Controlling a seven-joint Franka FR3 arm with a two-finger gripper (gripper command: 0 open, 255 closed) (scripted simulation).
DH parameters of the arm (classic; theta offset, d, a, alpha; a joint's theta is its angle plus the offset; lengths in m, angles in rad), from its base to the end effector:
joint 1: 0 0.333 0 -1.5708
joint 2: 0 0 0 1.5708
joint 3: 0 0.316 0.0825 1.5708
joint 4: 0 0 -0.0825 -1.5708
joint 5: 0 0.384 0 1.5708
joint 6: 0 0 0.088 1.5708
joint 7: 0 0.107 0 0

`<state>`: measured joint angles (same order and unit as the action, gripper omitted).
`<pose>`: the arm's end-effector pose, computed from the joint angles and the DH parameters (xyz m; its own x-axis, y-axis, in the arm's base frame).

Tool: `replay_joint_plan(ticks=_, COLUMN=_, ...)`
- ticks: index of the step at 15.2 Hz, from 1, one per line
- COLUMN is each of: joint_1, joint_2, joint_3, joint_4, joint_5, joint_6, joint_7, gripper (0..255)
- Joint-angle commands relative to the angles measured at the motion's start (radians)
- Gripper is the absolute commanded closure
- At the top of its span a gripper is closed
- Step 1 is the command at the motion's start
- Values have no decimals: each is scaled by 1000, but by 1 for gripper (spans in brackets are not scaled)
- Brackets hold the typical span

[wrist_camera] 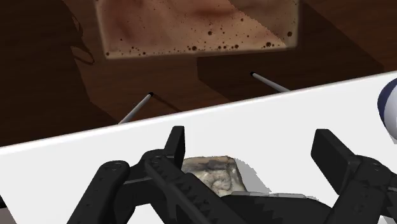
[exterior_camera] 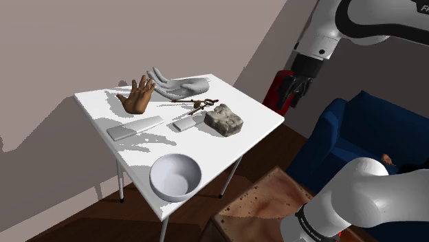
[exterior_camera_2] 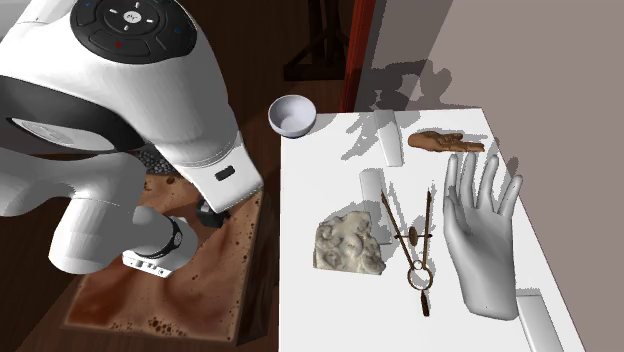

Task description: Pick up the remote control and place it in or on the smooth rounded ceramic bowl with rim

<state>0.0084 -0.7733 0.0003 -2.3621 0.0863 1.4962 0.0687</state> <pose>0.3014 0.0124 0.5781 0.9938 -0.0534 -0.0979 -0.0613 -0.9950 -0.0794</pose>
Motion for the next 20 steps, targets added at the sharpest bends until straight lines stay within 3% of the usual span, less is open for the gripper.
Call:
replay_joint_plan(ticks=1, joint_1=0, joint_2=0, joint_3=0, joint_4=0, joint_5=0, joint_6=0, joint_7=0, gripper=0)
replay_joint_plan(ticks=11, joint_1=-66, joint_2=242, joint_3=225, joint_4=-1, joint_5=103, joint_6=296, joint_7=464, gripper=0)
replay_joint_plan(ticks=16, joint_1=-110, joint_2=419, joint_3=317, joint_4=63, joint_5=89, joint_6=430, joint_7=699, gripper=0)
replay_joint_plan(ticks=20, joint_1=-146, joint_2=576, joint_3=372, joint_4=140, joint_5=37, joint_6=517, joint_7=896, gripper=0)
